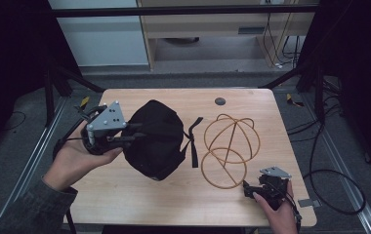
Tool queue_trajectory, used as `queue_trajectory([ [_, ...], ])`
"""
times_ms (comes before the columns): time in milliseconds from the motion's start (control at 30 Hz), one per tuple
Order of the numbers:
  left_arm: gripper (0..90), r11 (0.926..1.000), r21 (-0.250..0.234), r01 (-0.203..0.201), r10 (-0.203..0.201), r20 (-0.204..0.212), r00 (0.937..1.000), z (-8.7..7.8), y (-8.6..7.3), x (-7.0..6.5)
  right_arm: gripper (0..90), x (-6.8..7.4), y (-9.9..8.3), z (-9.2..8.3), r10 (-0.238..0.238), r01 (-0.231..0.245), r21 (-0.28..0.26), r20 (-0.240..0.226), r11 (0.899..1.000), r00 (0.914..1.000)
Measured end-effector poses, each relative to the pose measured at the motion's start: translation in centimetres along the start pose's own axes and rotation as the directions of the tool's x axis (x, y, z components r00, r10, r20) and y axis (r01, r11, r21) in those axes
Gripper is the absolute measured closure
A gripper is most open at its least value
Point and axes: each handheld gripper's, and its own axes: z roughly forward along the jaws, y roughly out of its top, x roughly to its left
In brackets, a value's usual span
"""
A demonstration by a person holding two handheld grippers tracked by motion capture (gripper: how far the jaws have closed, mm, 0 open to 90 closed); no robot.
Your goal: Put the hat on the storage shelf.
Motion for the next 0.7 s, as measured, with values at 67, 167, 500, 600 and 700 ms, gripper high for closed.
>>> queue_trajectory([
  [67, 73.1, 1.0000, 0.000, -0.006, 0.006, 0.001, 1.0000, -0.1, 0.2, 0.0, 0.4, 0.0, 0.0, 0.0, 0.000, 0.000, 0.000, 0.000, 1.000, 1.0000],
  [167, 73.1, 0.9999, -0.004, -0.010, 0.010, -0.004, 0.9999, -0.4, 0.9, 0.2, 0.4, 0.0, 0.0, 0.0, 0.000, 0.000, 0.000, -0.001, 1.000, 1.0000],
  [500, 73.1, 0.9981, -0.012, -0.060, 0.060, 0.000, 0.9982, 0.6, 4.9, -0.1, 0.4, 0.0, 0.0, 0.0, 0.000, 0.000, 0.000, -0.001, 1.000, 1.0000],
  [600, 73.2, 0.9968, -0.010, -0.079, 0.079, 0.003, 0.9969, 1.1, 6.4, -0.3, 0.4, 0.0, 0.0, 0.0, 0.000, 0.000, 0.001, -0.001, 1.000, 1.0000],
  [700, 73.2, 0.9958, -0.011, -0.091, 0.091, 0.006, 0.9958, 1.7, 7.4, -0.5, 0.4, 0.0, 0.0, 0.0, 0.002, -0.002, 0.003, 0.000, 1.000, 1.0000],
])
